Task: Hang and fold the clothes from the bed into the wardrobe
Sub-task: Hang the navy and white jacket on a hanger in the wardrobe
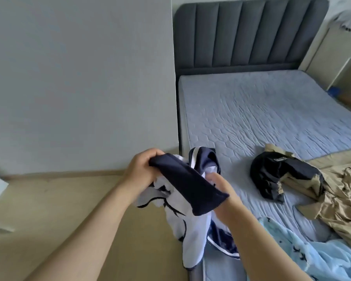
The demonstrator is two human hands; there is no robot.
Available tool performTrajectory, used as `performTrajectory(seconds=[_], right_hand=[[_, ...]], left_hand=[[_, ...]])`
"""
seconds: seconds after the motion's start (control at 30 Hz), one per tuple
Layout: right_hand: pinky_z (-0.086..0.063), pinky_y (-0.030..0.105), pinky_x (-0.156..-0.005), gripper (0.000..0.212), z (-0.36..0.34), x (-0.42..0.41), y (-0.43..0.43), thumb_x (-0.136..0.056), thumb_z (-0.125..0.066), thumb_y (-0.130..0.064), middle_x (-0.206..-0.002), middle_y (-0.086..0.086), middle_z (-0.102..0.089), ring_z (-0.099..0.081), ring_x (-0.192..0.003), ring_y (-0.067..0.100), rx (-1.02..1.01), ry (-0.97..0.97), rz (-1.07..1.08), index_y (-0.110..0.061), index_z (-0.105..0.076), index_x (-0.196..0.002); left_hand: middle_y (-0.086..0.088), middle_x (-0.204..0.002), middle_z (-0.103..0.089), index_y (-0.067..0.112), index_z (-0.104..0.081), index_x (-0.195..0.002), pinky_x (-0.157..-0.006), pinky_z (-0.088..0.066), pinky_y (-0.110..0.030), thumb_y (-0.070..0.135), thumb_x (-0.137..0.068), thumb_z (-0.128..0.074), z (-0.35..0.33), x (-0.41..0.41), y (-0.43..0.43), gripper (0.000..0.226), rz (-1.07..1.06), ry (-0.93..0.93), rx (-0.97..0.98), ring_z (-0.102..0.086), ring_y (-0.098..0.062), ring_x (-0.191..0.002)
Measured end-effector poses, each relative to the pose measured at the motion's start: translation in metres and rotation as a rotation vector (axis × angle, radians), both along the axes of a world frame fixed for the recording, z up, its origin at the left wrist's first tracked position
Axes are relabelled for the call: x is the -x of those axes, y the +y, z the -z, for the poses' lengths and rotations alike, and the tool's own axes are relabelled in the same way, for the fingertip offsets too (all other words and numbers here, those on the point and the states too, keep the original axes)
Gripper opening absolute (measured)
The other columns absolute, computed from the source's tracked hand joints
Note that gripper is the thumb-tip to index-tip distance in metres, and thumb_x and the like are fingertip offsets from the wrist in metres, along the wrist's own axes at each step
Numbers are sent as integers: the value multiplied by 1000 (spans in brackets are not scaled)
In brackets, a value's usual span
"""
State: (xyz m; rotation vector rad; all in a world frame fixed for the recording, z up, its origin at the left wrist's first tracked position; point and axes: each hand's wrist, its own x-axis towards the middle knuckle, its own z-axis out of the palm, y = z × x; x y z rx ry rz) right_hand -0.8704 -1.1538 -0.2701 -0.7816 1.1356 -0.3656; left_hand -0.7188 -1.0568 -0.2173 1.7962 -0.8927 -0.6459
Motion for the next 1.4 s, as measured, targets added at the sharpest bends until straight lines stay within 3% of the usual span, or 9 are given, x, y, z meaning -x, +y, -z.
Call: performTrajectory(seconds=[0.13,0.2,0.37,0.5,0.67,0.8,1.03,1.2,1.4], right_hand=[[-39,22,-50,16,-15,-14,15,-91,-46,-8,-69,5,-56,-51,-58,15,237,43,-299,-14,-58,-83],[-38,22,-54,16,-22,-14,27,-92,-46,-7,-80,3,-57,-53,-67,13,304,18,-313,-17,-58,-89],[-40,20,-64,25,-32,-4,60,-78,-55,-7,-102,-1,-58,-54,-81,8,457,-136,-399,-20,-53,-99],[-47,20,-70,34,-25,4,89,-73,-63,-9,-95,-9,-62,-60,-91,8,589,-134,-737,-28,-50,-98],[-39,16,-58,17,-19,11,122,-83,-58,-23,-73,-16,-59,-56,-72,7,881,17,-844,-39,-53,-80],[-40,19,-60,21,-22,13,145,-87,-48,-10,-85,0,-68,-57,-77,16,857,-50,-817,-17,-67,-94],[-42,8,-62,39,-46,5,190,-78,-42,3,-84,-11,-68,-59,-80,4,867,-257,-872,-27,-66,-84],[-41,3,-56,43,-66,-21,205,-80,-42,4,-66,-24,-64,-56,-64,-9,823,-388,-753,-33,-62,-72],[-40,4,-49,36,-82,-82,250,-84,-45,-1,-63,-19,-61,-53,-56,-6,776,-443,-716,-31,-63,-74]], left_hand=[[7,-66,-65,23,-63,-65,-63,-45,-21,-16,-72,-39,-32,1,26,47,29,-129,3,-57,-9,-66],[10,-56,-57,25,-58,-59,-56,-39,-21,-10,-69,-42,-31,10,35,40,-38,-263,-122,-50,-9,-59],[4,-58,-54,19,-52,-60,-53,-34,-24,-6,-67,-45,-20,39,60,26,-301,-249,-284,-47,-17,-59],[4,-62,-58,20,-56,-64,-52,-36,-21,-2,-67,-50,-24,67,78,23,-353,-222,-296,-48,-12,-58],[6,-67,-65,22,-62,-69,-56,-41,-20,7,-65,-59,-30,94,124,15,-438,-198,-268,-55,-10,-62],[10,-66,-64,29,-58,-71,-56,-41,-20,12,-69,-60,-20,106,169,16,-508,-255,-280,-56,-5,-59],[11,-73,-54,34,-61,-91,-47,-32,-21,33,-84,-56,31,106,238,8,-772,-412,-601,-52,-12,-67],[1,-83,-41,21,-61,-92,-60,-41,-28,30,-89,-48,66,93,296,16,-981,-335,-731,-51,-20,-80],[-8,-83,-56,16,-52,-87,-63,-41,-29,14,-88,-44,64,26,367,9,-1142,-143,-541,-54,-26,-73]])
